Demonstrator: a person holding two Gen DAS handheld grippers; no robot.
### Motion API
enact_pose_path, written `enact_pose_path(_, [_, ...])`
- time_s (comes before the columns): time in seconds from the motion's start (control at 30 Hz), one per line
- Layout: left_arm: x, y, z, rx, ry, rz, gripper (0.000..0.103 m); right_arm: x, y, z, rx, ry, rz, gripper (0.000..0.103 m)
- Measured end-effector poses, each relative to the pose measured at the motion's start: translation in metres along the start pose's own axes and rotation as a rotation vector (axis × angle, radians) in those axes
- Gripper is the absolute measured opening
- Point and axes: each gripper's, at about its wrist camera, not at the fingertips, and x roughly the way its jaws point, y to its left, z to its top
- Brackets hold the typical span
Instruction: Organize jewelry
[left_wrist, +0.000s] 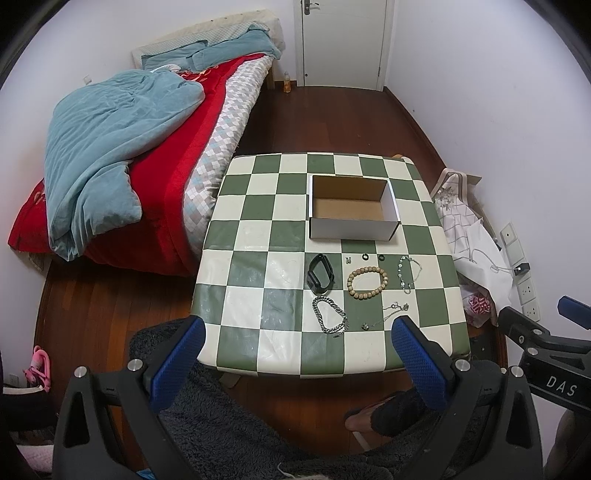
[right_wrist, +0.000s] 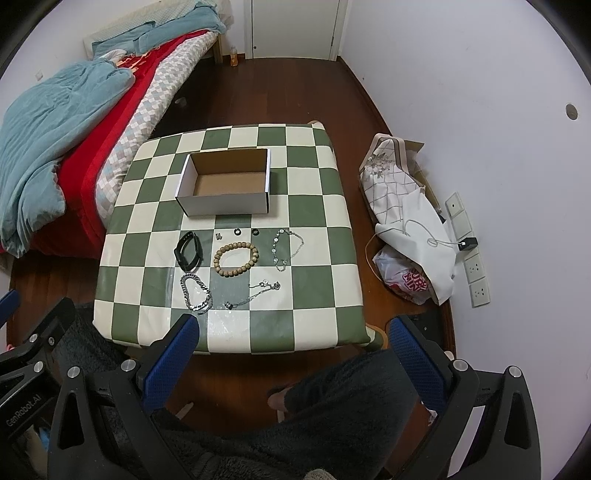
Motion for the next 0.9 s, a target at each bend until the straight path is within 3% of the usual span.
enact_pose_path(0.73, [-0.002,0.002,0.003,-0.001,-0.003,-0.004,0.103,-0.004,0.001,0.004,0.005,-0.005,0.002,0.103])
enact_pose_path(0.9, [0.011,0.013,0.026,-0.035,-0.053,0.060,0.103,0.007,-0.007,0.013,0.041,-0.018,-0.008,0.103])
